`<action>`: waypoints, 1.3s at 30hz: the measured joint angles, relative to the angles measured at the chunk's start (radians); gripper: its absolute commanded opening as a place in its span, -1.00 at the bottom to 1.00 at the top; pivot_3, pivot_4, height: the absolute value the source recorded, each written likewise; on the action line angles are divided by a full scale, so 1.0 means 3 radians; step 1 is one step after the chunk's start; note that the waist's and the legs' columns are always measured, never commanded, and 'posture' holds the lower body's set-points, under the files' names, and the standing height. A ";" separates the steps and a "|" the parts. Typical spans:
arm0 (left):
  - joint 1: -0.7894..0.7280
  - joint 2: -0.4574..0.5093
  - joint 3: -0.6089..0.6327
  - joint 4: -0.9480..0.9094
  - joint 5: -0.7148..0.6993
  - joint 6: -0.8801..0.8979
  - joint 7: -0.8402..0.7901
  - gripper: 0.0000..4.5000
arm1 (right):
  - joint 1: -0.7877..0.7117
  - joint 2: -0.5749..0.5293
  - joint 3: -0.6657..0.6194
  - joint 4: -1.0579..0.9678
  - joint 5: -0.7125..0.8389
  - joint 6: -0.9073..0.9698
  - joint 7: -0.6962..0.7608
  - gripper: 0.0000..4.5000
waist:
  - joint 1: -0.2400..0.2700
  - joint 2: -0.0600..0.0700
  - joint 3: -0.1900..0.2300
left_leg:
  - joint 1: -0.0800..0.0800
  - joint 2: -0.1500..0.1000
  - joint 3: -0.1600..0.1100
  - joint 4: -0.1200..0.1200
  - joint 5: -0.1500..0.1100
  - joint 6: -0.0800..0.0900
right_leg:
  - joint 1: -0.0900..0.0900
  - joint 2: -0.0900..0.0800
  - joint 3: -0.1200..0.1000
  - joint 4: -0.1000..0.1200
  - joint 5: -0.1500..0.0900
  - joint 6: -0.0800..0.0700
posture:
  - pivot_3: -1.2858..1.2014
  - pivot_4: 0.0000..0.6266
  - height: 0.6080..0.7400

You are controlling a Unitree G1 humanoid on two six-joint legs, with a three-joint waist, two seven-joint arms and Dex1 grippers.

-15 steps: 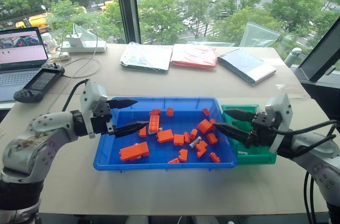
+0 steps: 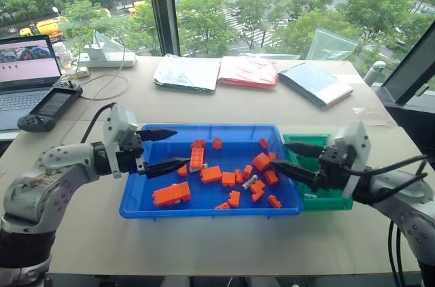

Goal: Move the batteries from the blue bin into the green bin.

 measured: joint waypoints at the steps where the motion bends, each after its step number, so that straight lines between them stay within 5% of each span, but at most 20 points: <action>1: -0.0004 0.0000 -0.0003 -0.0003 0.0000 0.0000 -0.0001 1.00 | -0.0154 0.0055 0.0128 0.0105 -0.0082 0.0119 -0.0057 0.55 | -0.0001 0.0000 0.0000 | 0.0000 0.0000 0.0001 0.0000 0.0000 0.0000 | 0.0000 0.0000 0.0000 0.0000 0.0000 0.0000 | 0.03 -0.52 1.00; 11: -0.0019 -0.0018 0.0004 -0.0006 -0.0006 0.0010 0.0081 1.00 | -0.0390 0.0355 0.0730 0.0245 -0.0339 0.0848 -0.0289 0.55 | 0.0006 0.0001 0.0001 | -0.0011 -0.0002 -0.0007 0.0000 -0.0002 0.0004 | -0.0007 0.0000 -0.0001 -0.0001 0.0000 0.0000 | 0.03 -0.52 1.00; 15: -0.0013 -0.0022 0.0007 -0.0011 -0.0009 0.0010 0.0110 1.00 | -0.0476 0.0373 0.0684 0.0243 -0.0379 0.0958 -0.0348 0.99 | 0.0006 0.0001 0.0001 | -0.0009 -0.0001 -0.0007 0.0000 -0.0002 0.0004 | -0.0006 0.0000 -0.0002 -0.0001 0.0000 0.0000 | 0.03 -0.52 1.00; 39: -0.0012 -0.0060 0.0013 -0.0016 -0.0075 0.0015 0.0227 1.00 | -0.0479 0.0679 0.0711 0.0258 -0.0584 0.1265 -0.0462 0.99 | 0.0001 0.0002 0.0001 | -0.0009 -0.0002 -0.0007 0.0000 -0.0002 0.0004 | -0.0006 0.0001 -0.0002 -0.0001 0.0000 0.0000 | 0.03 -0.52 1.00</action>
